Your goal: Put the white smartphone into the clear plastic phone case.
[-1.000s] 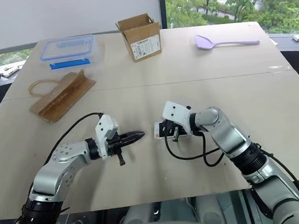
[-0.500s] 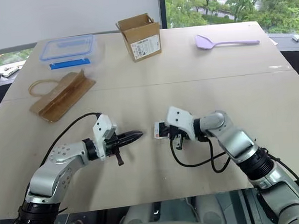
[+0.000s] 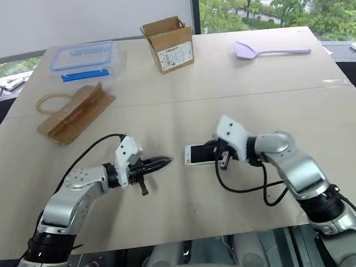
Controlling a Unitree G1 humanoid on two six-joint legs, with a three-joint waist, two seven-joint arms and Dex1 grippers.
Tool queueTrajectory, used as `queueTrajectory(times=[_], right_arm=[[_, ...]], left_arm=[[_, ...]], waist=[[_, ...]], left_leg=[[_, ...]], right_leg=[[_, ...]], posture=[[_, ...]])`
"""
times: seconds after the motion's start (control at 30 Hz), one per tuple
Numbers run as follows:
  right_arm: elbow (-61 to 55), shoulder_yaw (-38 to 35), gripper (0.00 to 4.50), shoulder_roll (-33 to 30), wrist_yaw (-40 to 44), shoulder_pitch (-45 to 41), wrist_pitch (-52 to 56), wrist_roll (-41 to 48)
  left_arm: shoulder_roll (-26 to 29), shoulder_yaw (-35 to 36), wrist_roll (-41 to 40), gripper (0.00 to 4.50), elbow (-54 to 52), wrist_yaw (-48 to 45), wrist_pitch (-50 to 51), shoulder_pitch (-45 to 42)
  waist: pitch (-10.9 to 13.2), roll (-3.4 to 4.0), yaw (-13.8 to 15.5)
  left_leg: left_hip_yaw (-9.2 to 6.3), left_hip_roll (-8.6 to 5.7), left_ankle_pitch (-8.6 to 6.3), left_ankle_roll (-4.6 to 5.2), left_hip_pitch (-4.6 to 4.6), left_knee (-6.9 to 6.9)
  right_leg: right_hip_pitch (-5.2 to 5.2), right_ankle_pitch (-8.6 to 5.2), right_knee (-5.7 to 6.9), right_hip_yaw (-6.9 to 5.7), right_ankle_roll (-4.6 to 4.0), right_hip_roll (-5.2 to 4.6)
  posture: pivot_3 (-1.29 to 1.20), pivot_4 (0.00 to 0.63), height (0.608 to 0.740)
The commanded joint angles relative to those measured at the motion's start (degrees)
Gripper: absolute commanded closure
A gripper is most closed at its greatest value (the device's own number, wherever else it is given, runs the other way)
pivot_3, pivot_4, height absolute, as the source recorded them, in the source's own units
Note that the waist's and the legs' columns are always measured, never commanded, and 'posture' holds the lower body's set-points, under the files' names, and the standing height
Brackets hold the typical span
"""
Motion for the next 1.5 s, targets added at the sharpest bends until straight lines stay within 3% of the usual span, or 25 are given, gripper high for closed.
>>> queueTrajectory(times=[0.03,0.27,0.5,0.7,0.93,1.07,1.2,1.5], right_arm=[[-4.68,-4.09,4.50,-5.14,-2.23,3.20,2.22,-0.97],[-4.83,-1.61,4.50,-11.16,-4.89,7.60,1.87,-4.27],[-4.04,7.25,4.50,-6.40,-6.00,4.16,1.28,-5.68],[-3.54,10.24,4.50,-2.78,-7.62,2.99,2.19,-6.22],[-4.97,5.34,4.50,-3.17,-8.39,4.87,2.25,-3.96],[-7.93,-2.32,4.50,-3.02,-7.03,6.90,2.46,1.51],[-7.65,-4.99,4.50,-3.65,-6.49,9.44,1.73,3.77],[-3.70,-3.08,4.50,-1.37,-8.67,8.45,0.14,4.01]], left_arm=[[-0.72,-1.28,1.51,4.46,1.74,-0.30,-2.44,-1.05],[-1.68,-3.21,3.60,4.46,5.27,-1.13,-5.40,-2.25],[-2.16,-4.02,4.44,4.46,7.24,-2.22,-6.50,-3.26],[-2.96,-4.63,5.04,4.46,7.52,-2.22,-6.83,-3.72],[-2.82,-3.44,4.31,4.46,7.23,-2.42,-6.65,-2.95],[-2.14,1.74,-2.91,4.46,6.22,-5.29,-3.86,-3.49],[-3.25,0.59,-6.57,4.46,3.98,-7.30,0.53,-6.14],[-11.23,-9.81,4.54,4.46,12.90,-2.23,-2.21,-14.00]], waist=[[0.00,0.00,0.05],[0.00,0.00,-0.05],[0.00,-0.01,-0.03],[-0.01,-0.01,0.42],[-0.01,-0.01,0.77],[0.00,-0.02,0.62],[0.01,-0.02,0.38],[0.00,-0.04,0.18]], left_leg=[[0.00,0.00,0.00,0.00,0.00,-0.01],[0.09,0.00,0.00,0.00,0.02,0.01],[0.07,0.01,0.00,0.01,0.01,0.03],[0.00,-0.02,0.00,0.01,-0.01,0.05],[-0.02,-0.04,0.00,0.00,-0.01,0.06],[-0.01,-0.01,0.00,0.00,-0.03,0.05],[-0.02,0.00,0.00,0.00,-0.03,0.04],[0.02,-0.02,0.00,0.01,-0.03,0.06]], right_leg=[[0.00,-0.02,-0.01,-0.01,-0.02,0.00],[0.01,-0.03,-0.06,0.03,-0.02,-0.04],[0.01,-0.03,-0.05,0.02,-0.02,-0.03],[0.03,-0.03,-0.04,-0.02,-0.02,-0.03],[0.03,-0.03,-0.06,-0.04,-0.03,-0.05],[0.02,-0.03,-0.06,-0.04,-0.03,-0.04],[0.02,-0.03,-0.06,-0.06,-0.02,-0.03],[0.03,0.09,-0.03,-0.01,0.18,0.00]], posture=[[0.00,0.150,0.740],[0.00,0.150,0.740],[0.00,0.150,0.740],[0.00,0.150,0.740],[0.00,0.150,0.740],[0.00,0.150,0.740],[0.00,0.150,0.740],[0.00,0.150,0.740]])
